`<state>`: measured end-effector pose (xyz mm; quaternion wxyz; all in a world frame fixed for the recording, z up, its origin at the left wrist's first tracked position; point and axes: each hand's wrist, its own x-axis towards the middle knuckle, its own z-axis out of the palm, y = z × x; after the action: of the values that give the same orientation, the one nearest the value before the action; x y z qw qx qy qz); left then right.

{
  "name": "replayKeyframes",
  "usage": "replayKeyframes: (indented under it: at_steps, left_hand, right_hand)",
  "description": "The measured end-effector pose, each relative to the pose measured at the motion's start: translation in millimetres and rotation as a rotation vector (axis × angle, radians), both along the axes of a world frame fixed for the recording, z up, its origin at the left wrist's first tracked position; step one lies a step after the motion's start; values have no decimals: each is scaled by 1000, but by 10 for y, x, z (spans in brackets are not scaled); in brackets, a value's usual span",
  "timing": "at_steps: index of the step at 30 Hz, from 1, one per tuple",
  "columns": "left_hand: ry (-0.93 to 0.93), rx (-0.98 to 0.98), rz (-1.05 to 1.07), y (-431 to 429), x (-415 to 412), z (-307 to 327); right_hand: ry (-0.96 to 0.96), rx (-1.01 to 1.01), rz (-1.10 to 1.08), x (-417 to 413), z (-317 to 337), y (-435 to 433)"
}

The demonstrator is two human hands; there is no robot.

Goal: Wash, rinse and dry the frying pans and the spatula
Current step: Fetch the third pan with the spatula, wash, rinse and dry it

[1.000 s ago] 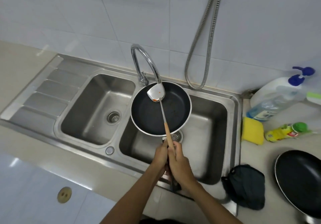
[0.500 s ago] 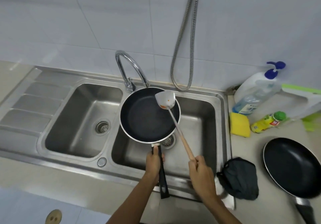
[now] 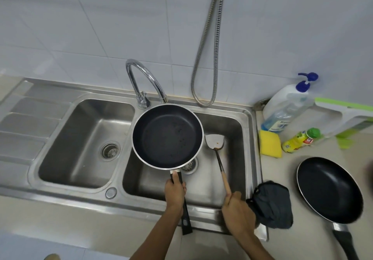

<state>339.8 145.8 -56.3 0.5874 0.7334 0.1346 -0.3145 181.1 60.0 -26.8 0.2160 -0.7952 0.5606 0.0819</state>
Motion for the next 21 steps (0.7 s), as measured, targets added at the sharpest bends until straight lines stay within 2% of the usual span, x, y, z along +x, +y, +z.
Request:
replayKeyframes:
  at_steps: [10, 12, 15, 17, 18, 19, 21]
  left_hand:
    - [14, 0, 23, -6, 7, -1]
    - [18, -2, 29, -4, 9, 4]
    - [50, -18, 21, -10, 23, 5]
    - [96, -40, 14, -14, 24, -3]
    - [116, -44, 13, -12, 24, -10]
    - [132, -47, 19, -8, 27, -24]
    - [192, -79, 37, 9, 55, -43]
  right_hand:
    - [-2, -3, 32, 282, -288, -153]
    - [44, 5, 24, 272, -328, -127]
    - [153, -128, 195, 358, -255, -69]
    - [4, -161, 420, 499, -125, 118]
    - [-110, -93, 490, 571, -42, 249]
    - [-236, -18, 443, 648, 50, 377]
    - [-352, 240, 239, 766, 49, 580]
